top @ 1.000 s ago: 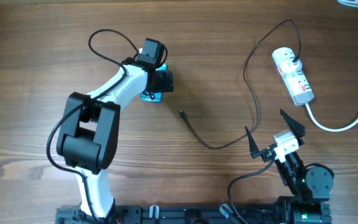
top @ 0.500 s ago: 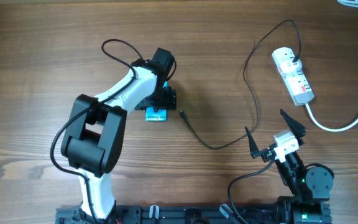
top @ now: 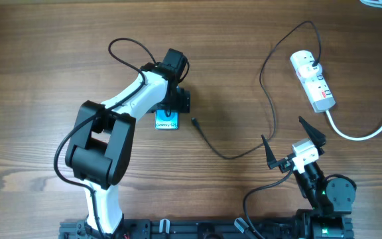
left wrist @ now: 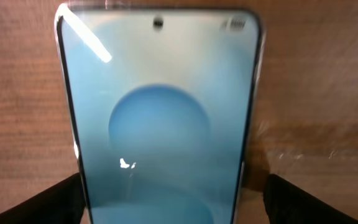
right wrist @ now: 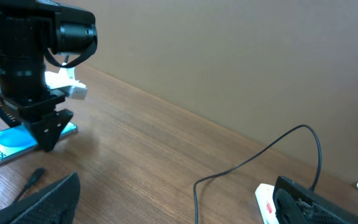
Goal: Plug charger to phone and switch on socket
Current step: 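Grasp the phone with the left gripper and lift it slightly, then reach the right gripper toward the black USB-C cable end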
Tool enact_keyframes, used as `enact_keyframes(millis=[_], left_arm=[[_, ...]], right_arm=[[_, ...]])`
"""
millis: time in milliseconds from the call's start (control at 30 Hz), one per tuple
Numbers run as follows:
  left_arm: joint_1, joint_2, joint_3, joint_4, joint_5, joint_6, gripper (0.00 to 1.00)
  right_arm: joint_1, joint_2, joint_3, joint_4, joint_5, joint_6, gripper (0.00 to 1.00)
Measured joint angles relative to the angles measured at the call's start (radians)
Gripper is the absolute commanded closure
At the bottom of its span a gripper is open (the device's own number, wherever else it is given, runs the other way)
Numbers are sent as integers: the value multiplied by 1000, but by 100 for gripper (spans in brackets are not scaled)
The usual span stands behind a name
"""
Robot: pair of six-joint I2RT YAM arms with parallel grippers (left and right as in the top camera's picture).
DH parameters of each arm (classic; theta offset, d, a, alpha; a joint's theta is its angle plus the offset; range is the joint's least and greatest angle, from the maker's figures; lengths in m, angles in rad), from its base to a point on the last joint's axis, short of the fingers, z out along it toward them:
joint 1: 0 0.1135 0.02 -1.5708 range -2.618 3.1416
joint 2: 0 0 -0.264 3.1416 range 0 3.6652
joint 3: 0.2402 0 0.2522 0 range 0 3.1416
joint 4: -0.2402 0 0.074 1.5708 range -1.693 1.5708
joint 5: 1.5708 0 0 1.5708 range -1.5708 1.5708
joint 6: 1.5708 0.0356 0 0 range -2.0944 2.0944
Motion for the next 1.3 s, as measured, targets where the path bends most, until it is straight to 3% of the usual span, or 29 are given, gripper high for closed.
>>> enact_keyframes(millis=[33,100,133,167,300,533,733,900,1033,1167,1300], left_arm=[[0,0,0,-16,0,0,2],[0,0,0,-19,6,0,4],[0,0,0,-16,11,0,6],[0,0,0,-15,15,0,26],[3,-2,0,-6,27,0,31],[26,-11,-3,3,72,-23,30],[158,-31,-20,16,338,-27,29],[232,-32,-21,23,438,-31,29],[207,-32,-22,30,481,-38,30],[145,-32,-24,91,484,-100,29],[37,-32,-24,105,381,-192,24]], right_arm=[[0,0,0,0,0,0,0],[0,0,0,0,0,0,0],[0,0,0,0,0,0,0],[0,0,0,0,0,0,0],[0,0,0,0,0,0,0],[0,0,0,0,0,0,0],[0,0,0,0,0,0,0],[0,0,0,76,-51,-27,0],[0,0,0,158,-225,2,0],[0,53,1,152,-262,94,0],[0,130,2,211,-306,117,0]])
